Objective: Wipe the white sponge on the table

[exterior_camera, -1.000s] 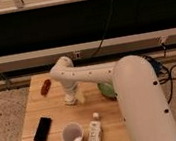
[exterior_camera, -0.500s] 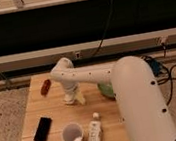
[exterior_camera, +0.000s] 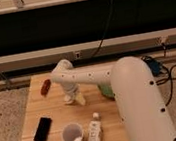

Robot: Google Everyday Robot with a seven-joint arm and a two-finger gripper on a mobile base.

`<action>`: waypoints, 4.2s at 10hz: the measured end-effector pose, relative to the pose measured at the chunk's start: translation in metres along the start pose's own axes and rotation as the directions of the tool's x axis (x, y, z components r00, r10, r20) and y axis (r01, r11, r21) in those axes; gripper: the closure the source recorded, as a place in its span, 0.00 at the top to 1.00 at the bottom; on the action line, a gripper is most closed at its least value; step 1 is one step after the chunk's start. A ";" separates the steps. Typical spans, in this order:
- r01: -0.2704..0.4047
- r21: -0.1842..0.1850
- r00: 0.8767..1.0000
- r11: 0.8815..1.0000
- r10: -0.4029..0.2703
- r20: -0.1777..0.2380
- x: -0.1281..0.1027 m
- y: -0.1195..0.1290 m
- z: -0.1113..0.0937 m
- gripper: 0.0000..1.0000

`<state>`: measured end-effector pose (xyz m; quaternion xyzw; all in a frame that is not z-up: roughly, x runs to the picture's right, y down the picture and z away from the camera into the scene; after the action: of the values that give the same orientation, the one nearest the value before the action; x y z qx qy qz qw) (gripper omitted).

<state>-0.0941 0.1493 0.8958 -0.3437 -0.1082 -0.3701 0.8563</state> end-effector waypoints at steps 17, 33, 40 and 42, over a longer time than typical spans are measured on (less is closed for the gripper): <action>0.009 -0.011 1.000 1.000 -0.009 0.007 -0.001 0.009 0.000 0.00; -0.022 0.011 1.000 1.000 0.022 0.015 0.026 0.033 -0.004 0.00; 0.012 0.025 1.000 1.000 -0.013 0.013 0.022 0.028 -0.008 0.00; 0.005 0.027 1.000 1.000 -0.006 0.016 0.027 0.038 -0.008 0.00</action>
<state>-0.0484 0.1476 0.8826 -0.3349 -0.1210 -0.3681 0.8589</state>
